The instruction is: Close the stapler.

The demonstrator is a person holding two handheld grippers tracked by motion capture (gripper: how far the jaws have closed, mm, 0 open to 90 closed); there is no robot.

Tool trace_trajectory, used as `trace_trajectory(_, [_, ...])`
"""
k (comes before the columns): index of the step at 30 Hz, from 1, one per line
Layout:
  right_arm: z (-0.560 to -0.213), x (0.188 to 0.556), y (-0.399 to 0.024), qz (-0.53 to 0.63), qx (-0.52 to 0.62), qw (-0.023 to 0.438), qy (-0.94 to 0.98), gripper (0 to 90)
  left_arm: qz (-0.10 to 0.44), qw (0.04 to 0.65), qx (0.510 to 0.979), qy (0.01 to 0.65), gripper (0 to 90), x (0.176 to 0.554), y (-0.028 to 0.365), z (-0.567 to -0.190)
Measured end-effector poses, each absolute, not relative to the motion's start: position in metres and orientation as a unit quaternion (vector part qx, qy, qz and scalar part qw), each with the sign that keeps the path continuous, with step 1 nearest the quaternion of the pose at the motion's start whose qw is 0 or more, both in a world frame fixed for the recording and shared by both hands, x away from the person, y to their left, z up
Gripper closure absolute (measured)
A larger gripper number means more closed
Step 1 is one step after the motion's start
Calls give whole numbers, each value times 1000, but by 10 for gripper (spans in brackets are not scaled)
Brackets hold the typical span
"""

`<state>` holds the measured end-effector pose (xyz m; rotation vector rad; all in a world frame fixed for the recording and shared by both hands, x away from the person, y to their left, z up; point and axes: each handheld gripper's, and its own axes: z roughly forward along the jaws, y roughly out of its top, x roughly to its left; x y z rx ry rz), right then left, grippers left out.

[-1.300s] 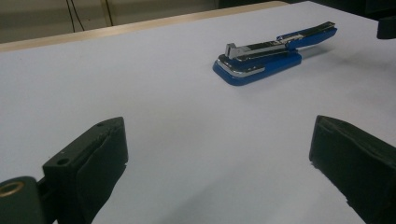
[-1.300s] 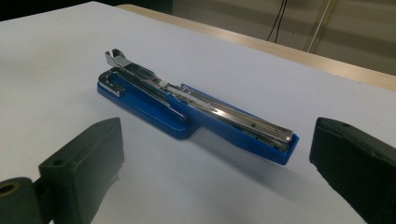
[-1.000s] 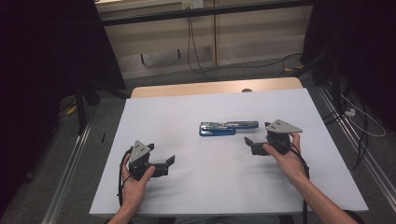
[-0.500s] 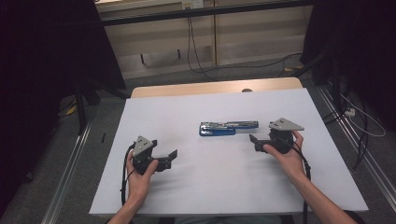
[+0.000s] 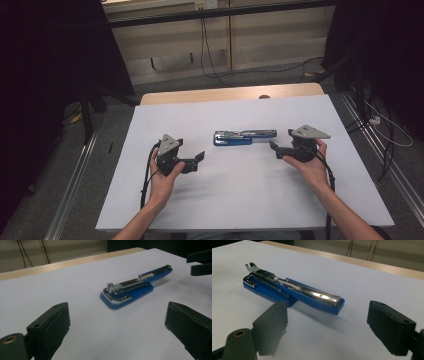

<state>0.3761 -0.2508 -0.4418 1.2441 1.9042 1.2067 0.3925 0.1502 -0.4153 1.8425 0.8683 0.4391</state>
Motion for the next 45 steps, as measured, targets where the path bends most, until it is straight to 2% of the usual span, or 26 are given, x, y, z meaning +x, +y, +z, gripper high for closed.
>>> trace_trajectory(6, [-442, 377, -255, 450, 466, 285, 707, 255, 179, 514, 761, 354, 59, 403, 141, -415])
trace_trajectory(13, [-442, 378, -257, 463, 475, 278, 695, 292, 185, 506, 765, 352, 51, 417, 136, -420])
trace_trajectory(22, [-442, 378, -257, 469, 471, 264, 699, 446, 201, 509, 759, 353, 35, 436, 124, -417])
trace_trajectory(29, [-443, 379, -260, 473, 475, 260, 695, 518, 207, 512, 760, 343, 44, 448, 111, -416])
trace_trajectory(33, [-443, 379, -259, 474, 473, 256, 697, 598, 220, 499, 764, 344, 43, 454, 105, -415])
trace_trajectory(40, [-445, 379, -257, 470, 462, 252, 708, 742, 195, 499, 769, 348, 40, 456, 102, -423])
trace_trajectory(45, [-446, 378, -253, 473, 452, 243, 716, 900, 189, 494, 774, 347, 40, 454, 100, -430])
